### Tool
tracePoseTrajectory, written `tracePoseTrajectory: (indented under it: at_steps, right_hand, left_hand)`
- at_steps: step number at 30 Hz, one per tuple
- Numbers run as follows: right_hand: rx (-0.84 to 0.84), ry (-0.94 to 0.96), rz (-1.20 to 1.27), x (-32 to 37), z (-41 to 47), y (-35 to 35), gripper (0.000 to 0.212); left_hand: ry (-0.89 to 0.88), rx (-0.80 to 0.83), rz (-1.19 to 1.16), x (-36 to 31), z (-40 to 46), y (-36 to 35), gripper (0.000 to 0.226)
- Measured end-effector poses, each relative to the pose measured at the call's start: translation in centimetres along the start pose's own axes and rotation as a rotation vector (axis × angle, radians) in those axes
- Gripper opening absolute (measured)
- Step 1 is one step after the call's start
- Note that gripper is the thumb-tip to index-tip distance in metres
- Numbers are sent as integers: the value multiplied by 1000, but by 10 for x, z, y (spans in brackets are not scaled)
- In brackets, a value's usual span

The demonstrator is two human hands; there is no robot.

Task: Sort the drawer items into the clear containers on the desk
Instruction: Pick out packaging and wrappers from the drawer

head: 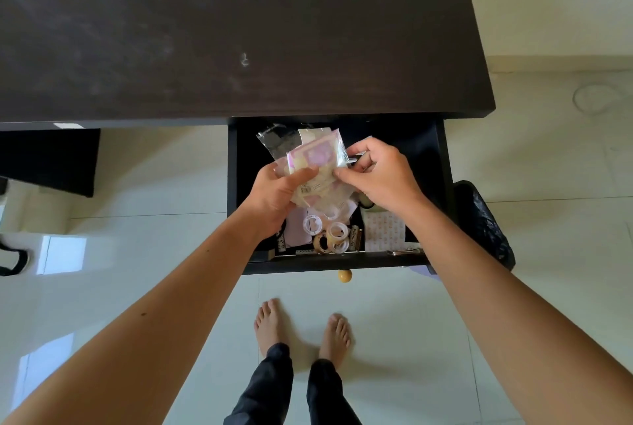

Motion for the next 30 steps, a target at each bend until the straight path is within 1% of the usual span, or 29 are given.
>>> tracePoseTrajectory:
  at_steps: [2, 4, 5, 7, 9, 10, 13, 17, 22, 25, 26, 28, 30]
  right_hand:
    - [14, -21, -32, -3, 1, 2, 51]
    - [89, -90, 30, -11, 1, -2, 64]
    - [138, -134, 101, -15, -1, -6, 64]
    - [235, -206, 280, -17, -7, -14, 50]
    - [276, -220, 417, -14, -12, -16, 41]
    - [273, -212, 438, -12, -14, -15, 39]
    - [221, -185, 418, -11, -17, -6, 35]
    - [154, -181, 430, -18, -25, 14, 27]
    - [60, -194, 507, -30, -48, 49, 25]
    - [-8, -215, 534, -45, -65, 73, 26]
    - [-30, -222, 548, -51, -71, 81, 25]
    - [-84, -233, 586, -64, -84, 98, 24]
    - [-144, -234, 613, -75, -97, 115, 21]
  left_hand:
    - [4, -13, 12, 0, 1, 0, 29]
    - [16, -5, -3, 0, 2, -1, 25]
    - [25, -3, -11, 0, 2, -1, 24]
    - [34, 9, -18, 0, 2, -3, 21]
    - [46, 37, 2, 0, 1, -8, 28]
    - [49, 49, 15, 0, 0, -11, 34]
    - [52, 66, 60, -3, 0, -19, 39]
    - [61, 106, 137, -8, 0, -41, 36]
    - [78, 195, 177, -8, -1, -85, 34]
    - [50, 217, 264, -6, 2, -110, 30]
    - [38, 214, 300, -5, 3, -118, 32]
    - [17, 212, 386, -4, 3, -137, 42]
    - [0, 202, 445, -2, 4, -156, 45]
Point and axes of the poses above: each hand's wrist, its own z-axis towards the middle knuckle, its own y-axis out of the back of the hand, x = y × z, the point moved 10 cm from there along z, towards the middle knuckle, and after that the axes turned 3 degrees about x, right-handed, at the moved point
